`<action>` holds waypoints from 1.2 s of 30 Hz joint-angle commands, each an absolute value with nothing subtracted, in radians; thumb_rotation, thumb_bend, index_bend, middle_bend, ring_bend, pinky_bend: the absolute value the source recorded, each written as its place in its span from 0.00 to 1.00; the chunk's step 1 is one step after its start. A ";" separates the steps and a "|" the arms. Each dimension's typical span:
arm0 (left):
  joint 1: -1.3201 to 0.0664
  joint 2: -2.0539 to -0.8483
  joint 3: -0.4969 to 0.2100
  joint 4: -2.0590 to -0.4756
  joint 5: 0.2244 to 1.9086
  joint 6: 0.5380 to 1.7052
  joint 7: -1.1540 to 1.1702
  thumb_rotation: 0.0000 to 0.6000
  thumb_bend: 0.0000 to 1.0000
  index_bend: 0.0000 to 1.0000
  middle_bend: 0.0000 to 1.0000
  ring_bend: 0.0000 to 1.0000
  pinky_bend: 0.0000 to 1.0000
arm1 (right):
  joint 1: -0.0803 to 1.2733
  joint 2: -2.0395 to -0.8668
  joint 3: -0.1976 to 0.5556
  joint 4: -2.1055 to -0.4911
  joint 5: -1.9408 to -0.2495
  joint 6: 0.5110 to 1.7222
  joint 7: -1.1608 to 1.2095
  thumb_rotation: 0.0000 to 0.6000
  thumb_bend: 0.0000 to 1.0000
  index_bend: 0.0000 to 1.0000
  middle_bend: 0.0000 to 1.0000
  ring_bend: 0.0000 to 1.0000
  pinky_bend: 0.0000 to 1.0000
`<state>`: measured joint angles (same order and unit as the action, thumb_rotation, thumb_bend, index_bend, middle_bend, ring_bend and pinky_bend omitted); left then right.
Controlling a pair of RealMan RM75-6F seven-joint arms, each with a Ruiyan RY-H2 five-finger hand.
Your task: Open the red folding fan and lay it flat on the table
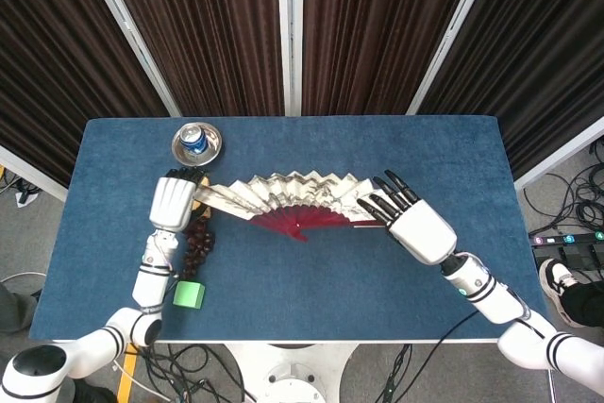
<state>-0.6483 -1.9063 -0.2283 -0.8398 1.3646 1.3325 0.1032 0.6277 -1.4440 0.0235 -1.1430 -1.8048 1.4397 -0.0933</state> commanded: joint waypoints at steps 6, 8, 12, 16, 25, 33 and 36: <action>-0.643 -1.902 -0.202 -0.859 1.379 1.313 0.146 1.00 0.09 0.09 0.13 0.10 0.25 | 0.596 -1.479 0.017 -1.100 -1.728 1.365 -0.070 1.00 0.00 0.00 0.00 0.00 0.00; -0.634 -1.884 -0.198 -0.894 1.378 1.312 0.165 1.00 0.03 0.07 0.09 0.06 0.21 | 0.589 -1.472 0.016 -1.110 -1.716 1.355 -0.073 1.00 0.00 0.00 0.00 0.00 0.00; -0.620 -1.843 -0.192 -0.974 1.374 1.307 0.221 1.00 0.00 0.05 0.06 0.03 0.16 | 0.576 -1.441 0.017 -1.161 -1.680 1.321 -0.082 1.00 0.00 0.00 0.00 0.00 0.00; -0.616 -1.805 -0.200 -1.055 1.336 1.265 0.296 1.00 0.00 0.03 0.02 0.00 0.11 | 0.561 -1.397 0.021 -1.237 -1.652 1.304 -0.105 1.00 0.00 0.00 0.00 0.00 0.00; -0.616 -1.669 -0.204 -1.260 1.244 1.137 0.418 1.00 0.00 0.01 0.00 0.00 0.05 | 0.540 -1.309 0.026 -1.342 -1.623 1.281 -0.136 1.00 0.00 0.00 0.00 0.00 0.00; -0.618 -1.522 -0.215 -1.415 1.129 1.030 0.446 1.00 0.00 0.01 0.00 0.00 0.04 | 0.521 -1.258 0.033 -1.379 -1.593 1.265 -0.136 1.00 0.00 0.00 0.00 0.00 0.00; -0.599 -1.486 -0.213 -1.425 1.128 1.047 0.417 1.00 0.00 0.01 0.00 0.00 0.04 | 0.504 -1.239 0.034 -1.391 -1.591 1.283 -0.112 1.00 0.00 0.00 0.00 0.00 0.00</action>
<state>-0.6112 -1.5022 -0.2128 -1.4159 1.1311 1.0373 0.4335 0.5112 -1.2467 0.0330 -1.3859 -1.5921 1.2756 -0.1207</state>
